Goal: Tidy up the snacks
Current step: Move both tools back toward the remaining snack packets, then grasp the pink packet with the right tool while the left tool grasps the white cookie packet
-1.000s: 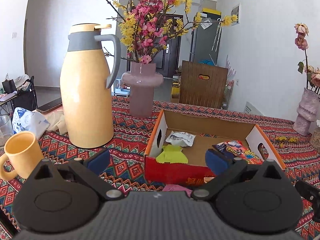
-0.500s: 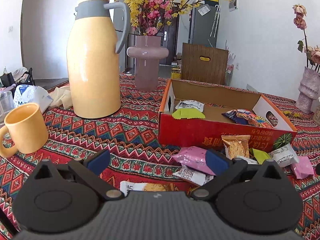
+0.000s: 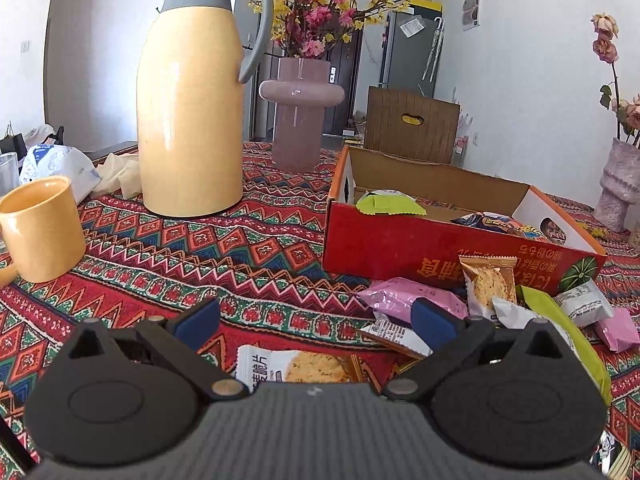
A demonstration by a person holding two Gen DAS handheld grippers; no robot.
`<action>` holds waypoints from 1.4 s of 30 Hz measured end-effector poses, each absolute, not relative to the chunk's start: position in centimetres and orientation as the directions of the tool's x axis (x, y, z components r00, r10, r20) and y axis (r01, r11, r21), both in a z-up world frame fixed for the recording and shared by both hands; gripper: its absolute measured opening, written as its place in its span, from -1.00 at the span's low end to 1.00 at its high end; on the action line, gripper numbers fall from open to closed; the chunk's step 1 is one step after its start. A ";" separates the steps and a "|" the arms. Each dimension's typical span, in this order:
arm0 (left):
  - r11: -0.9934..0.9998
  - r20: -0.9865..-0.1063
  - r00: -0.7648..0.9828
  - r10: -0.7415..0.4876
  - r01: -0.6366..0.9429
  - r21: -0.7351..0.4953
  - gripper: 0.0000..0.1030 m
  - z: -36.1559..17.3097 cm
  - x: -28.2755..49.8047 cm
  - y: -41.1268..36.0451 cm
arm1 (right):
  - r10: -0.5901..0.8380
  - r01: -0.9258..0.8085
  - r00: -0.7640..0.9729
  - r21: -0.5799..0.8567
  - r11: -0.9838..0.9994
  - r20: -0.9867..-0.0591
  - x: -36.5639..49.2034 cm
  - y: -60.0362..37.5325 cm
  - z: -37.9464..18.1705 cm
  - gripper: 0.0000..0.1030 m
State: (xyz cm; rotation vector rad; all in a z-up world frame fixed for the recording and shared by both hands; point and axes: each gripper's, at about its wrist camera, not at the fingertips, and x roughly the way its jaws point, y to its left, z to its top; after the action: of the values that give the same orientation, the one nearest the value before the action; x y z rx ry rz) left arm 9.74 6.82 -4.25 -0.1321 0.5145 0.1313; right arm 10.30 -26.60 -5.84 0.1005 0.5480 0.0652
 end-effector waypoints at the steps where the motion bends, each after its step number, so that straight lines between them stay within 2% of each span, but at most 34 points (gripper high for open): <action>1: 0.983 -0.501 0.861 0.088 -0.157 -0.097 1.00 -4.3 9.8 6.9 | 0.084 -0.029 0.849 0.112 0.993 -0.521 10.4 -26.6 -5.9 1.00; 9: 0.980 -0.507 0.858 0.085 -0.162 -0.111 1.00 -4.4 9.8 7.1 | 0.046 -0.010 0.836 0.069 0.998 -0.546 12.0 -26.9 -6.2 1.00; 17: 0.979 -0.514 0.854 0.088 -0.170 -0.115 1.00 -4.5 9.9 7.2 | 0.008 -0.041 0.772 -0.036 0.999 -0.635 17.0 -25.8 -6.9 1.00; 25: 0.977 -0.517 0.852 0.086 -0.173 -0.123 1.00 -4.6 9.9 7.3 | -0.008 -0.038 0.711 -0.049 0.998 -0.703 20.7 -25.8 -8.7 1.00; 28: 0.977 -0.517 0.852 0.087 -0.175 -0.124 1.00 -4.6 9.9 7.3 | 0.016 -0.027 0.705 -0.004 1.000 -0.709 21.0 -26.3 -8.9 1.00; 34: 0.976 -0.521 0.849 0.092 -0.181 -0.122 1.00 -4.6 10.0 7.3 | 0.007 -0.007 0.735 0.002 1.000 -0.678 20.5 -26.3 -9.2 1.00; 42: 0.976 -0.525 0.846 0.089 -0.181 -0.125 1.00 -4.7 10.1 7.4 | 0.038 -0.048 0.718 0.005 0.999 -0.695 20.9 -26.6 -9.0 1.00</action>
State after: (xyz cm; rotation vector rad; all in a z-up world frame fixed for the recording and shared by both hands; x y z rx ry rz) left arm 10.10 7.41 -4.70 -0.1726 0.5441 0.1431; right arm 20.87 -26.59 -8.95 -0.0136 0.7687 0.0478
